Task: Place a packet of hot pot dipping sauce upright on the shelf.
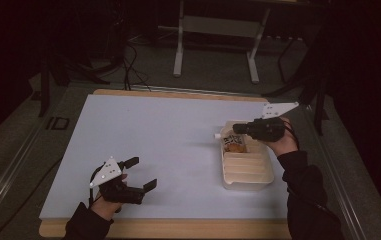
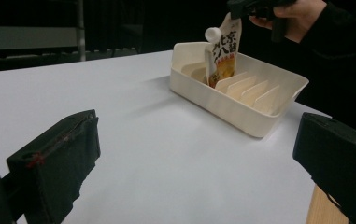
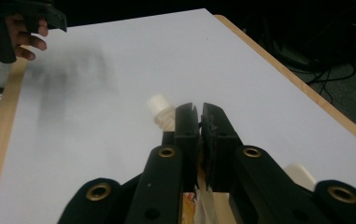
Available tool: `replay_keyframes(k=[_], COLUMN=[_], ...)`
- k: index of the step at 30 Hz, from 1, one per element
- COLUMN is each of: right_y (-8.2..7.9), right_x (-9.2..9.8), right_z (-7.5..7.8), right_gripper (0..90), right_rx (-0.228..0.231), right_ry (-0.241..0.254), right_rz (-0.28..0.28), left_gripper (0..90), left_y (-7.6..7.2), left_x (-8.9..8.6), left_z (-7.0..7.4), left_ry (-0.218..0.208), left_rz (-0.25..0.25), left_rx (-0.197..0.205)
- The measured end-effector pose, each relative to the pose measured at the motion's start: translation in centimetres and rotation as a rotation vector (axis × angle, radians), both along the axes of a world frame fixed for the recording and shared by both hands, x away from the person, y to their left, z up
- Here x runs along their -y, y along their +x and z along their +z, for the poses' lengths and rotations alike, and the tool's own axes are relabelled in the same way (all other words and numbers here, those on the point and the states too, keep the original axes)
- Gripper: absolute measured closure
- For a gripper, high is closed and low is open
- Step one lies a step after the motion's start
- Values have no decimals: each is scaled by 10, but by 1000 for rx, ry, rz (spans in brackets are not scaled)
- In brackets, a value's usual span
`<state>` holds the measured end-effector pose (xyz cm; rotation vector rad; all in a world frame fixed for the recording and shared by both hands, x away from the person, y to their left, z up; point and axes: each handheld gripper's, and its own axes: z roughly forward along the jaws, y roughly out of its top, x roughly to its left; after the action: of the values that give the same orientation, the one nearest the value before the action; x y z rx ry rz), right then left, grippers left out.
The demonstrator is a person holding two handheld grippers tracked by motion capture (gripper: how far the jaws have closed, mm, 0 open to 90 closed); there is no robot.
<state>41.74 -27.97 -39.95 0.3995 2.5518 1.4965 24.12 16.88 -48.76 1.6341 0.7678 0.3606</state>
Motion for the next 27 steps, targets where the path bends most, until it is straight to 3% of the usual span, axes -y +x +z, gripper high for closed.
replay_keyframes(k=[7, 13, 18, 21, 24, 27], right_y=[-7, -15, -21, -32, -41, -49], right_x=[26, 31, 22, 5, -9, -23], right_z=[-2, 9, 17, 25, 30, 34], right_gripper=[835, 810, 808, 794, 733, 662], right_rx=[-1, 9, 24, 17, 33, 10], right_ry=[19, 101, 99, 126, 137, 151], right_rz=[-58, -61, -65, -66, -49, -45], left_gripper=[7, 7, 7, 7, 7, 7], left_y=[1, 2, 1, 1, 0, 0], left_x=[0, 1, 1, 1, 1, 1], left_z=[-1, -2, -1, 0, 0, 0], left_ry=[2, 5, 6, 4, 12, 13], left_rz=[2, 4, 2, 3, 4, 3], left_rx=[-7, -9, -8, -4, 2, 4])
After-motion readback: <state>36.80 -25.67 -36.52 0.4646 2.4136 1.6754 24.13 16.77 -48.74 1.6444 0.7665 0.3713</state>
